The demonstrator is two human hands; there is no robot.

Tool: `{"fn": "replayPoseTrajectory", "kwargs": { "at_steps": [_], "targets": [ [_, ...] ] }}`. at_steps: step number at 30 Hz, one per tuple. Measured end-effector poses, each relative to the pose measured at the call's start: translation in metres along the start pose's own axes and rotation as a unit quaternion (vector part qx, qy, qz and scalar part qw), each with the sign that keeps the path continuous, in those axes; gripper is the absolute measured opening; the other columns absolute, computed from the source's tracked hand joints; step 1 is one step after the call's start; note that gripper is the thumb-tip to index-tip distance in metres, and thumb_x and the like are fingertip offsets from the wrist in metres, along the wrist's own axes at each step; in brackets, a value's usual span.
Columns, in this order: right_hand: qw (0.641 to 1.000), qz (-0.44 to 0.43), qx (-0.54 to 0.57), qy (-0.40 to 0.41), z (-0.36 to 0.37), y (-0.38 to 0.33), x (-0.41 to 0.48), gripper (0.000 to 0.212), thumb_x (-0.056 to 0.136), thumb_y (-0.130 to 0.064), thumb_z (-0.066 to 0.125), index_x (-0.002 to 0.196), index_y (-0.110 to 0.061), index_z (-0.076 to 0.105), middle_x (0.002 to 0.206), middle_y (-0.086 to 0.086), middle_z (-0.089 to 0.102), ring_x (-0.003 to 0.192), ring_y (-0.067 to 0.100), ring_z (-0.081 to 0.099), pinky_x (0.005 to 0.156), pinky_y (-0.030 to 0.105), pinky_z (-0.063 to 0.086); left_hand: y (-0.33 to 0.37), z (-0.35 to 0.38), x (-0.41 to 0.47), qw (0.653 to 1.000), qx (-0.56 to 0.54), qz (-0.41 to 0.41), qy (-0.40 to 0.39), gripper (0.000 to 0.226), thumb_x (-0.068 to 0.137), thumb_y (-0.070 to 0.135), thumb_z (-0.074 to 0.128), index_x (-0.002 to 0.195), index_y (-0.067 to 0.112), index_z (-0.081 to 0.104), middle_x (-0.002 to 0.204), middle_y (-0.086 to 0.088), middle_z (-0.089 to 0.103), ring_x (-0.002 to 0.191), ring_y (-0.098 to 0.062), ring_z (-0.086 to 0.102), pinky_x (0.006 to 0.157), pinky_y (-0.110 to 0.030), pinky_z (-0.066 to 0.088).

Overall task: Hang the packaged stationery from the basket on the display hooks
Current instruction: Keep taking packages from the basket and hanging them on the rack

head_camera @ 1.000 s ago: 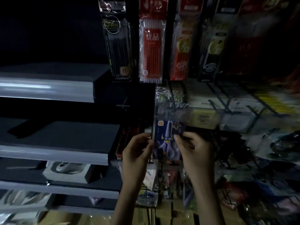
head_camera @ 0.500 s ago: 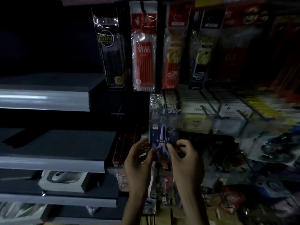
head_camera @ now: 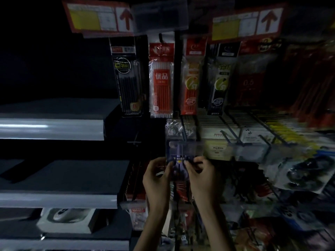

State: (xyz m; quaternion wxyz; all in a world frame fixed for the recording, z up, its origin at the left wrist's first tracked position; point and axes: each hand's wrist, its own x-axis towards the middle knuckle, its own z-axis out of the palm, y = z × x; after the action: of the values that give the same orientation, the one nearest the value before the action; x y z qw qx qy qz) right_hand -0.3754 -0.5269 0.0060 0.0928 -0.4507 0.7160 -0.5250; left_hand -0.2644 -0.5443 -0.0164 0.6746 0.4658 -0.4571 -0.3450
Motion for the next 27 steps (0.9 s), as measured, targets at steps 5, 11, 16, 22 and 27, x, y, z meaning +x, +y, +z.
{"fn": "replayPoseTrajectory", "kwargs": {
  "at_steps": [5,11,16,22,27],
  "targets": [
    [0.999,0.021,-0.028,-0.014,0.003,-0.001,0.005,0.023,0.090,-0.051,0.073,0.094,-0.031,0.063,0.078,-0.017,0.067,0.079,0.012,0.069,0.068,0.034,0.055,-0.012,0.002,0.008,1.000,0.022,-0.002,-0.007,0.015,0.092,0.020,0.082,0.101,0.026,0.073,0.094,0.008,0.075,0.087,-0.012,0.074,0.076,-0.039,0.062],
    [0.998,0.046,-0.035,-0.029,0.006,0.005,0.010,0.038,0.087,-0.053,0.075,0.109,-0.026,0.058,0.077,-0.014,0.066,0.079,0.014,0.067,0.065,0.031,0.049,-0.022,0.002,0.005,0.999,0.040,-0.004,-0.014,0.024,0.090,0.034,0.083,0.108,0.030,0.068,0.094,0.011,0.072,0.088,-0.006,0.071,0.074,-0.036,0.060],
    [0.996,0.031,-0.079,-0.029,0.005,0.010,0.008,0.061,0.084,-0.067,0.070,0.133,-0.033,0.062,0.115,-0.009,0.073,0.104,0.016,0.069,0.077,0.031,0.052,-0.028,-0.001,0.011,0.993,0.113,-0.002,-0.046,0.060,0.086,0.041,0.084,0.140,0.026,0.061,0.133,0.012,0.058,0.121,-0.002,0.058,0.094,-0.014,0.050],
    [0.995,-0.013,-0.077,-0.055,0.008,0.015,0.005,0.058,0.089,-0.067,0.062,0.134,-0.029,0.064,0.124,-0.003,0.072,0.115,0.024,0.068,0.088,0.039,0.056,-0.028,-0.001,0.006,0.992,0.074,-0.013,-0.105,0.039,0.095,0.026,0.078,0.128,0.038,0.063,0.115,0.034,0.065,0.113,0.019,0.060,0.090,-0.005,0.049],
    [0.994,-0.026,-0.085,-0.069,0.012,0.011,0.004,0.047,0.095,-0.065,0.053,0.129,-0.034,0.063,0.117,-0.006,0.074,0.107,0.021,0.070,0.081,0.035,0.054,-0.033,0.002,0.005,0.993,0.060,-0.015,-0.100,0.036,0.098,0.035,0.073,0.132,0.026,0.072,0.119,0.018,0.077,0.114,0.001,0.070,0.100,-0.036,0.060]
  ]
}}
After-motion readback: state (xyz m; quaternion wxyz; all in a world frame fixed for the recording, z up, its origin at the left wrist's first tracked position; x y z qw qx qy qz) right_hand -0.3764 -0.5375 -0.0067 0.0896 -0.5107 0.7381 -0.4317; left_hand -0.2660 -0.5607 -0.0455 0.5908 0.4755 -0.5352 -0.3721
